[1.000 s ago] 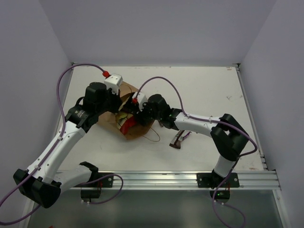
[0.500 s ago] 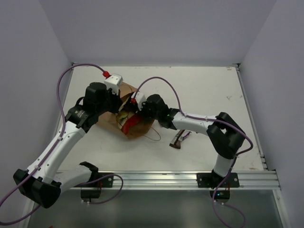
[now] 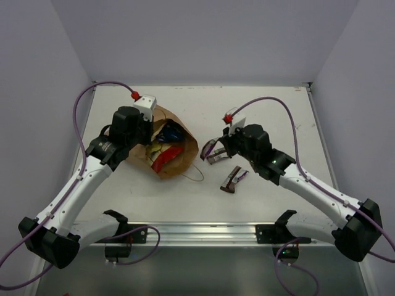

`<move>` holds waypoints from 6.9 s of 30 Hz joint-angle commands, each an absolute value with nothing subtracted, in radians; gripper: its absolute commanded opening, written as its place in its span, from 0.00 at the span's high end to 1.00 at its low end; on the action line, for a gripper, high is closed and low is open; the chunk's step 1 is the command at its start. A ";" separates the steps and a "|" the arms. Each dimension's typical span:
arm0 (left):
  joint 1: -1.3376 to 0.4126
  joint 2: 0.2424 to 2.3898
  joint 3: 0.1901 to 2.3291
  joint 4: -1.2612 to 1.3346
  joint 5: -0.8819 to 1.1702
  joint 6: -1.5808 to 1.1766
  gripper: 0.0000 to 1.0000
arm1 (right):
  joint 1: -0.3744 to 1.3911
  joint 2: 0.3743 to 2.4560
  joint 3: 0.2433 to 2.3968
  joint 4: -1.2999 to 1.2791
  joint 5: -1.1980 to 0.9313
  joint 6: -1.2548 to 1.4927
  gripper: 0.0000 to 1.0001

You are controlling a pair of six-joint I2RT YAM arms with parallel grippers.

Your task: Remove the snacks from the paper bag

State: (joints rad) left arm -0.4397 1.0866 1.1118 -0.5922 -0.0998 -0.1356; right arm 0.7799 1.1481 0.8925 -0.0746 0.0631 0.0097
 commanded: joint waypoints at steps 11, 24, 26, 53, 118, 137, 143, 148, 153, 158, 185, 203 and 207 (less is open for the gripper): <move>-0.428 1.057 1.104 -0.565 -0.071 -0.106 1.00 | 0.325 1.331 0.929 -0.204 0.081 0.380 0.88; -0.428 1.048 1.172 -0.617 -0.017 -0.117 1.00 | 0.661 1.187 0.907 0.075 -0.081 0.069 0.34; -0.428 1.045 1.181 -0.624 -0.020 -0.118 1.00 | 0.744 1.222 0.907 0.179 -0.132 -0.024 0.34; -0.428 1.014 1.249 -0.661 0.043 -0.138 1.00 | 0.854 1.876 1.312 0.321 -0.014 -0.150 0.48; -0.365 1.025 1.144 -0.621 -0.086 -0.149 1.00 | 0.295 1.864 1.434 -0.090 -0.269 0.449 0.92; -0.365 1.017 1.212 -0.678 -0.032 -0.149 1.00 | 0.677 1.263 1.102 -0.055 -0.239 0.080 0.21; -0.365 1.020 1.242 -0.684 -0.005 -0.163 1.00 | 0.850 1.321 1.058 0.095 -0.195 0.014 0.21; -0.365 1.022 1.259 -0.696 0.020 -0.167 1.00 | 0.897 1.433 1.130 0.118 -0.218 0.008 0.21; -0.365 1.017 1.255 -0.716 0.021 -0.164 1.00 | 0.914 1.485 1.187 0.120 -0.141 -0.029 0.19; -0.365 1.006 1.253 -0.713 0.051 -0.170 1.00 | 0.914 1.594 1.269 0.127 -0.066 -0.014 0.19; -0.365 1.000 1.325 -0.788 0.144 -0.172 1.00 | 0.900 1.790 1.219 0.554 0.258 -0.169 0.20; -0.365 1.011 1.322 -0.801 0.184 -0.144 1.00 | 0.899 1.897 1.336 0.519 0.158 -0.215 0.34; -0.365 1.006 1.321 -0.798 0.183 -0.141 1.00 | 0.899 1.922 1.373 0.476 0.140 -0.219 0.55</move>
State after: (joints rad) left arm -0.3668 1.0225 1.2831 -0.8066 0.1364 -0.1608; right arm 0.9073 1.9060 1.3170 0.4782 0.1619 -0.2035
